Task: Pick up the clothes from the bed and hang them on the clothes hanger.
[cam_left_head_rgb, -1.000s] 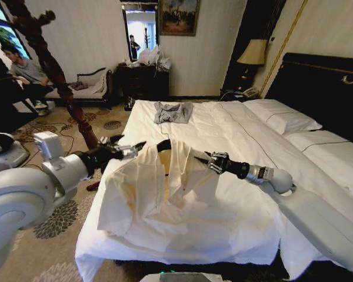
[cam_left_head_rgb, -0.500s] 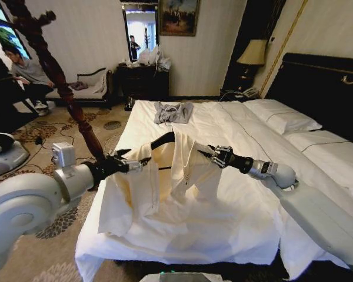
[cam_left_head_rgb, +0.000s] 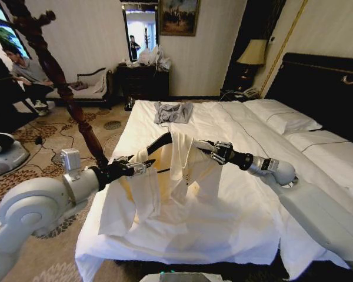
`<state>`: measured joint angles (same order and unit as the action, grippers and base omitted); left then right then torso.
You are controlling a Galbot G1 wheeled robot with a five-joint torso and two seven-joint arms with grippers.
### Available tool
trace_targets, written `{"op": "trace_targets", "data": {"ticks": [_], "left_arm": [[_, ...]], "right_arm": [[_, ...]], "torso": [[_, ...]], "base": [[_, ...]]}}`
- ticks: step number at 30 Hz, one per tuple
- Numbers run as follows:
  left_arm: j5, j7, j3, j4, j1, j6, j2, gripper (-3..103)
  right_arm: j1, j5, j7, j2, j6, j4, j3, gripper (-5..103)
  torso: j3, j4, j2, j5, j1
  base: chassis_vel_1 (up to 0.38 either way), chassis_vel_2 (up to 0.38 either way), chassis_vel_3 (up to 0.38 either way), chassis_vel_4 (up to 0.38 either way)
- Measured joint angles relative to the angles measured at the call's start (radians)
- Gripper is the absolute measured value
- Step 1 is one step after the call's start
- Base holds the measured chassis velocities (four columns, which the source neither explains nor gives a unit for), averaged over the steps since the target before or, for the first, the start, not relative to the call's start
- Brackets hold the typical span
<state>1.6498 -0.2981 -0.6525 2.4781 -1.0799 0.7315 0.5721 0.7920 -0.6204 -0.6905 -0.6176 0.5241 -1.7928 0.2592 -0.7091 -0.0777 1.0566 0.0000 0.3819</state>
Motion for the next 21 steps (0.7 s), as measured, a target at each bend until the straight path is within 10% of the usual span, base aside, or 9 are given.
{"op": "trace_targets", "data": {"ticks": [11,21], "left_arm": [[-0.036,0.1,0.023,0.004,-0.002,0.0,0.01,39],[-0.089,0.148,0.018,0.01,-0.022,-0.018,0.006,19]], "right_arm": [[0.015,-0.004,0.086,0.01,0.008,-0.005,0.005,27],[0.019,-0.029,0.208,0.011,-0.031,-0.032,0.007,64]], "torso": [[0.0,-0.0003,0.0,0.0002,0.0],[0.0,-0.0002,0.0,0.0,0.0]], "base": [[0.0,0.0,0.0,0.0],[0.0,0.0,0.0,0.0]]}}
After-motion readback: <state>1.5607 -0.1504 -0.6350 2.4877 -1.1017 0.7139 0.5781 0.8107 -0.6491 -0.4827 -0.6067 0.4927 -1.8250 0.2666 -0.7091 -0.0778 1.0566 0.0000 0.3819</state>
